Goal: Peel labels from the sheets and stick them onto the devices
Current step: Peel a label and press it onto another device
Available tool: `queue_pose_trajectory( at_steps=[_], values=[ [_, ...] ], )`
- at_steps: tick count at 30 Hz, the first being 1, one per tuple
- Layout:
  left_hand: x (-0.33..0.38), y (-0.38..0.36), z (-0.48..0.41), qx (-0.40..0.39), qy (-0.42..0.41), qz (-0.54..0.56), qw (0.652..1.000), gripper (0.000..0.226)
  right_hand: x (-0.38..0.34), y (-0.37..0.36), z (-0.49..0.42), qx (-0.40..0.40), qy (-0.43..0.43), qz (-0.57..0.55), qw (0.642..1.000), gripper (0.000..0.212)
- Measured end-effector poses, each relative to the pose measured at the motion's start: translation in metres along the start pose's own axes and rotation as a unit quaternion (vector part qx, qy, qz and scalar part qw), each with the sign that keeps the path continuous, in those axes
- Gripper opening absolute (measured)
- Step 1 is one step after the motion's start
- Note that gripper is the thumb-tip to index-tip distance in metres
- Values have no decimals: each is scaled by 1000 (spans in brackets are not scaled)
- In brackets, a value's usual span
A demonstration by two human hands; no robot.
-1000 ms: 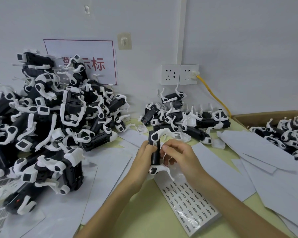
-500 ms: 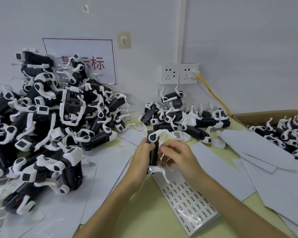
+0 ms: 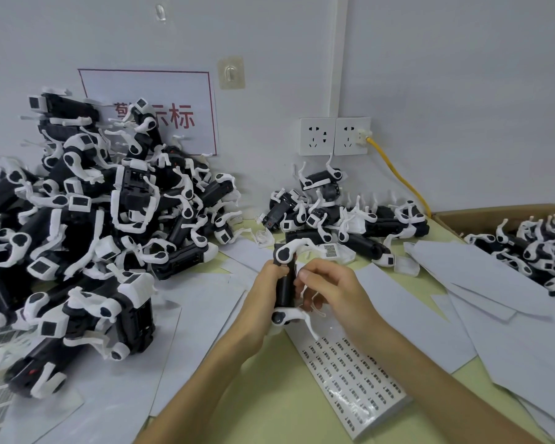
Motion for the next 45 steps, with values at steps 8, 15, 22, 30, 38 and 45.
queue_pose_trajectory(
  at_steps=[8, 15, 22, 30, 38, 45],
  values=[
    [6, -6, 6, -16, 5, 12, 1000, 31, 1, -4, 0, -10, -5, 5, 1000, 21],
    [4, -5, 5, -27, 8, 6, 1000, 29, 2, -4, 1, -9, -5, 7, 1000, 22],
    [-6, 8, -3, 24, 28, 23, 999, 36, 5, 26, -4, 105, 15, 5, 994, 23],
    [-3, 9, 2, 27, 36, 37, 998, 37, 10, 84, -5, 268, 2, -52, 962, 26],
    [4, 4, 3, 7, 43, -24, 999, 32, 12, 78, -9, 233, -3, -43, 971, 23],
    [-7, -3, 1, -77, 79, -124, 986, 34, 21, 23, -17, -94, -45, 2, 995, 46]
  ],
)
Point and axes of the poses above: each hand's wrist, its own z-axis away from the middle knuckle, its own y-axis out of the back of the hand, x = y × z, the point moved 9 cm from there along -z, towards the middle knuckle, and after that the axes turned 3 degrees about z, right-handed, at the moved point
